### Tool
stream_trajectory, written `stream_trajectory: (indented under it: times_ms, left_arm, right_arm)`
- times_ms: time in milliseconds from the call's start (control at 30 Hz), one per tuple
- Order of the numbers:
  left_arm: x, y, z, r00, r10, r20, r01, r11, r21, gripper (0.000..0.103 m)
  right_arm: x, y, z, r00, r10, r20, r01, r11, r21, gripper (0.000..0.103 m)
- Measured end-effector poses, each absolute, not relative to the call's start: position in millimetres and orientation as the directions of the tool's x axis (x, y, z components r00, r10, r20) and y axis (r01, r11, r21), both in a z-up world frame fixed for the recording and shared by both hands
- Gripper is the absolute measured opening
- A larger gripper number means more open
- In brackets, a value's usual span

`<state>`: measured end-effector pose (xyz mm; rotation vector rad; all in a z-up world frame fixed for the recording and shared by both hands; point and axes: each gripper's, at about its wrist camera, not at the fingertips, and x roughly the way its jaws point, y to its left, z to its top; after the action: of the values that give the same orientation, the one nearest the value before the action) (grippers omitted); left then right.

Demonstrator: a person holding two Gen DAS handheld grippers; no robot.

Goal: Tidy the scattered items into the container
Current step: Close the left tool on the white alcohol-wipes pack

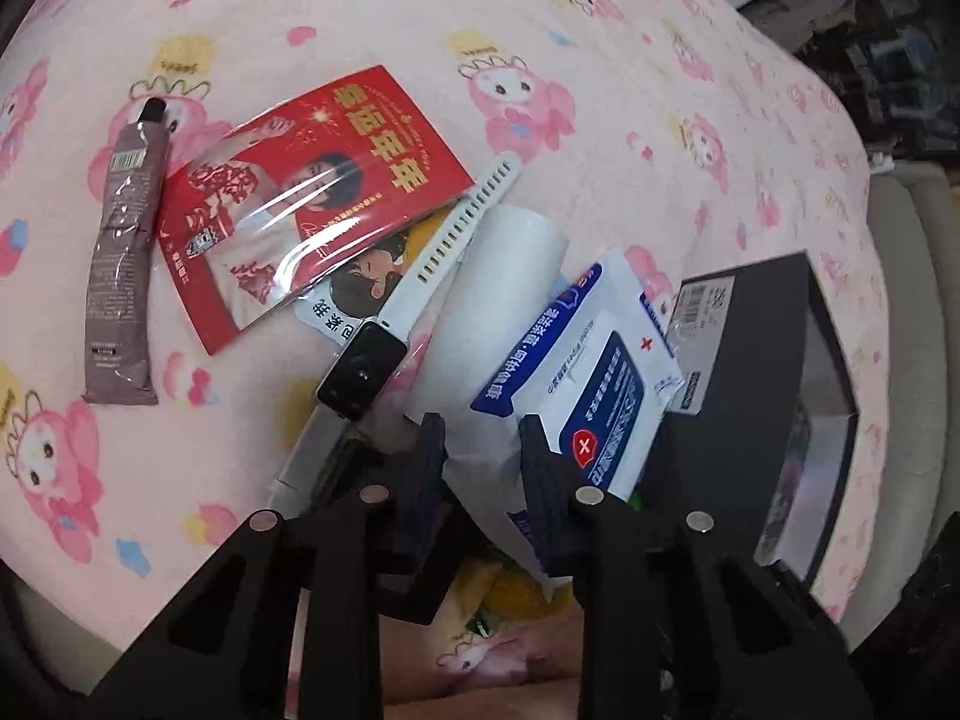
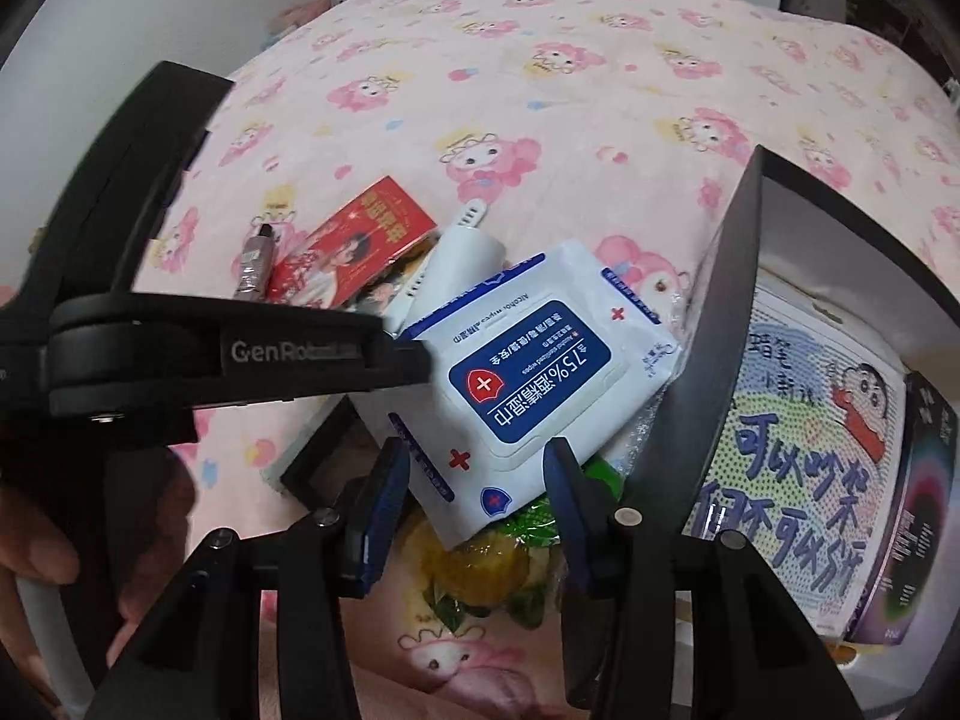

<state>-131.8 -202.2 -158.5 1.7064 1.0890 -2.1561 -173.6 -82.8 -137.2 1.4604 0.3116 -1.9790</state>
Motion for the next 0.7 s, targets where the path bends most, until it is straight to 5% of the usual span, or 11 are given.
stream_trajectory:
  times_ms: [533,633,700]
  left_arm:
    - [-140.9,-284.0,-170.5,-0.56,0.206,-0.803,0.663,-0.47,-0.583,0.006]
    - [-121.7,-288.2,-165.4,-0.544,0.253,-0.8,0.657,-0.464,-0.594,0.02]
    - [-120.0,-281.6,-164.0,-0.528,0.27,-0.805,0.644,-0.491,-0.587,0.043]
  right_arm:
    - [-170.8,-84.3,-113.5,-0.223,-0.405,-0.887,0.63,-0.754,0.186,0.042]
    - [-186.9,-84.8,-113.8,-0.25,-0.375,-0.893,0.602,-0.782,0.16,0.042]
    - [-191.4,-87.1,-122.1,-0.215,-0.359,-0.908,0.588,-0.79,0.173,0.042]
